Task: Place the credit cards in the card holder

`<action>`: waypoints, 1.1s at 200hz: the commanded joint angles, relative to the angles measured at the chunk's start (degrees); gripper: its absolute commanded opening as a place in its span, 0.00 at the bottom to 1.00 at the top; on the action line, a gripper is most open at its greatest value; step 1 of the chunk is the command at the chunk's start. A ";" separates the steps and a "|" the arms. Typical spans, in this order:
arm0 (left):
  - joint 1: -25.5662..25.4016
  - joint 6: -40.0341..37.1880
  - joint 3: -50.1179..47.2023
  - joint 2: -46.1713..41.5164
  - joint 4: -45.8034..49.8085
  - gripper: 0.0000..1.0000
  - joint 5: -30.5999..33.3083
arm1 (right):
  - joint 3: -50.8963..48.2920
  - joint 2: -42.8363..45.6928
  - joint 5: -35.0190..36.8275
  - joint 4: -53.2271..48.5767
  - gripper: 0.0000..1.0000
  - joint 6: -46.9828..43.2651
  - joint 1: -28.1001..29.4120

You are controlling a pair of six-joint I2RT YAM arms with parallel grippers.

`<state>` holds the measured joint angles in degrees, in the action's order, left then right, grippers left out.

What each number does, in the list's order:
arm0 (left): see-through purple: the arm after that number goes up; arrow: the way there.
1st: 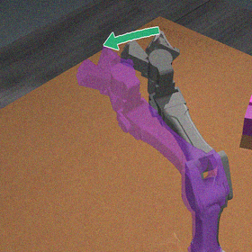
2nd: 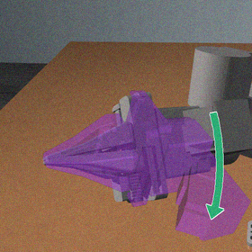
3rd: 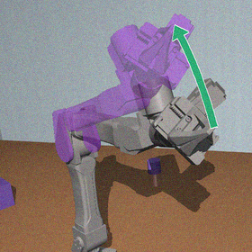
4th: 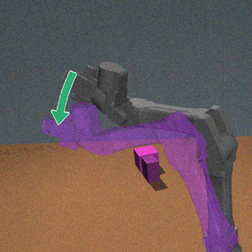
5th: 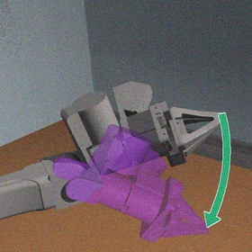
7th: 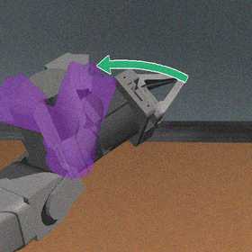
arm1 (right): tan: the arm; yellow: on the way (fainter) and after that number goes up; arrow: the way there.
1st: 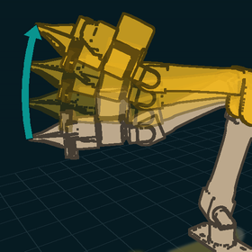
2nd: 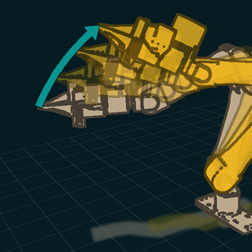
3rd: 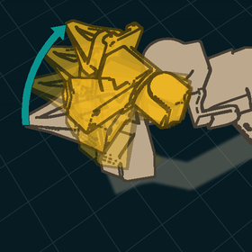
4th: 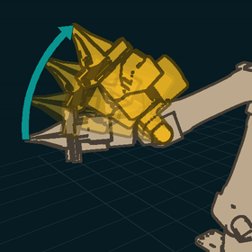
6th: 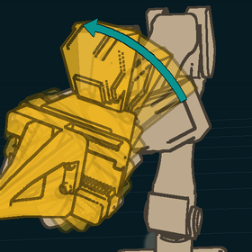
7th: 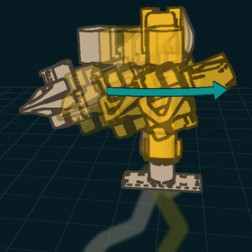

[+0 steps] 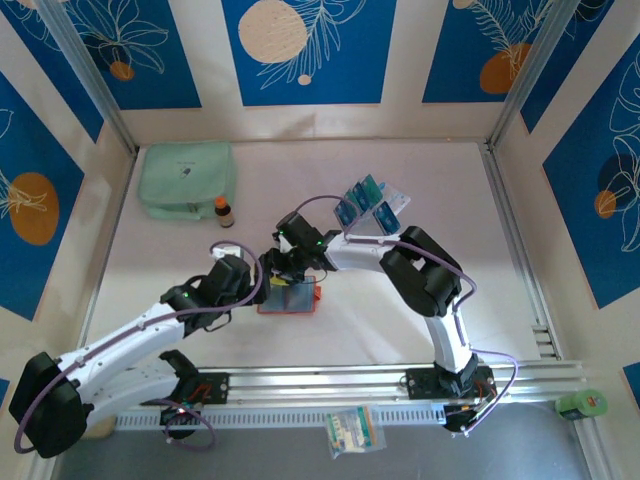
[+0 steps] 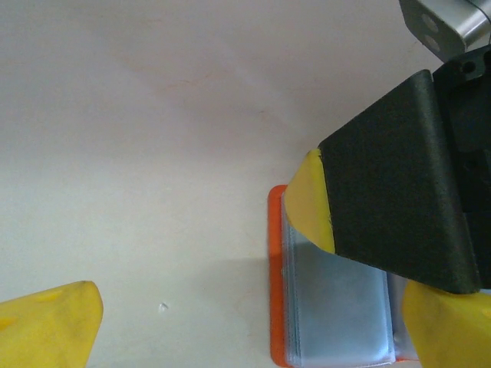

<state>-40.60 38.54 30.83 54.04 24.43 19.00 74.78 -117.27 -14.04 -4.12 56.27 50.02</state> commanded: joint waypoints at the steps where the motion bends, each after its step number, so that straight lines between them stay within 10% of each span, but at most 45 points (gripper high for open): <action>1: 0.96 0.69 -1.00 -0.73 -4.24 1.00 0.25 | 1.11 -0.59 -2.31 -2.83 0.53 0.30 0.58; 137: 1.03 0.40 -4.12 12.49 -13.57 1.00 -2.25 | -5.76 11.15 0.18 -2.17 0.53 -0.06 -4.95; 220: 1.02 1.27 -3.95 15.40 -12.77 1.00 -0.87 | -11.53 19.95 22.25 -26.44 0.54 -12.33 -3.45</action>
<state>-40.16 38.79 27.03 68.53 11.49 17.04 63.51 -97.17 -0.21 -20.03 48.86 44.64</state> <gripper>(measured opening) 0.997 0.534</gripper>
